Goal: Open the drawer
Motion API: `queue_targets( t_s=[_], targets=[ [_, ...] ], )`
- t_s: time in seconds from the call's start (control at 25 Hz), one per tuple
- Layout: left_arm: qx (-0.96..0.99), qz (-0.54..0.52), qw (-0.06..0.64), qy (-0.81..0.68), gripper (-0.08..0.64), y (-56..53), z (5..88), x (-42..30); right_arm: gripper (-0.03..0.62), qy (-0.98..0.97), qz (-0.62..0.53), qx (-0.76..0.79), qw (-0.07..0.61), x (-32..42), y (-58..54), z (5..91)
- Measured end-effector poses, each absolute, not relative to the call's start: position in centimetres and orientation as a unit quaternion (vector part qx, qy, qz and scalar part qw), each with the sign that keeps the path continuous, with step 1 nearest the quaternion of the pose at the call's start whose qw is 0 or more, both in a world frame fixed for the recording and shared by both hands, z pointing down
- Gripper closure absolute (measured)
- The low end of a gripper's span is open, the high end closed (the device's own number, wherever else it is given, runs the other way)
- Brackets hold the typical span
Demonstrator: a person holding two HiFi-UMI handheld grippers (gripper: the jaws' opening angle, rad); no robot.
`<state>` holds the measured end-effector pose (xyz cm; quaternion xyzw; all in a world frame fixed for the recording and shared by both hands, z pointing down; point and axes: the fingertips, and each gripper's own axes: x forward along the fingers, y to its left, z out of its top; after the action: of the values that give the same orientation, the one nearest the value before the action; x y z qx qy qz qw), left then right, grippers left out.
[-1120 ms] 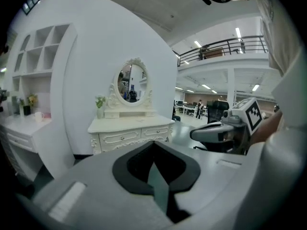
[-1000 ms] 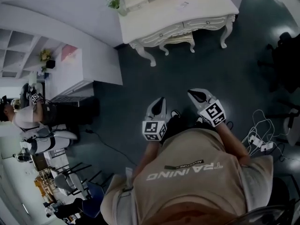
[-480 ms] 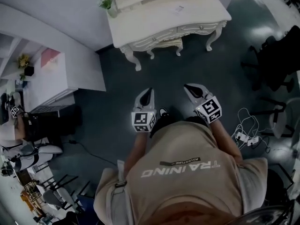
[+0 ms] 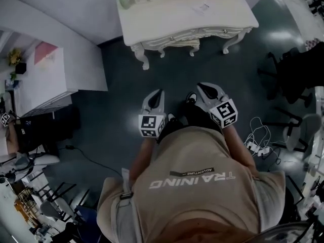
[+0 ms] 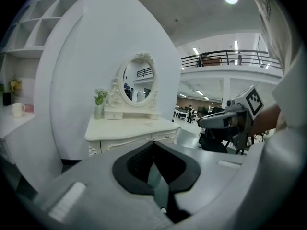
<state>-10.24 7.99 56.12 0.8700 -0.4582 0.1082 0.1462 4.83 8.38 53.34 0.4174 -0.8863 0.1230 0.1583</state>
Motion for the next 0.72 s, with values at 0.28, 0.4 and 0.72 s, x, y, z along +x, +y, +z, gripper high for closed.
queue_targets(
  t_s=[0.28, 0.4, 0.72],
  targets=[
    [0.862, 0.116, 0.134, -0.474, 0.552, 0.8, 54.3, -7.9, 0.589, -0.889, 0.141, 0.416, 0.133, 7.8, 0.3, 54.6],
    [0.864, 0.128, 0.127, -0.471, 0.552, -2.0, 53.4, -6.0, 0.589, -0.898, 0.128, 0.402, 0.121, 8.7, -3.7, 54.1],
    [0.823, 0.123, 0.162, -0.531, 0.552, -9.2, 54.2, -3.4, 0.589, -0.915, 0.165, 0.344, 0.133, 11.4, -10.6, 57.7]
  ],
)
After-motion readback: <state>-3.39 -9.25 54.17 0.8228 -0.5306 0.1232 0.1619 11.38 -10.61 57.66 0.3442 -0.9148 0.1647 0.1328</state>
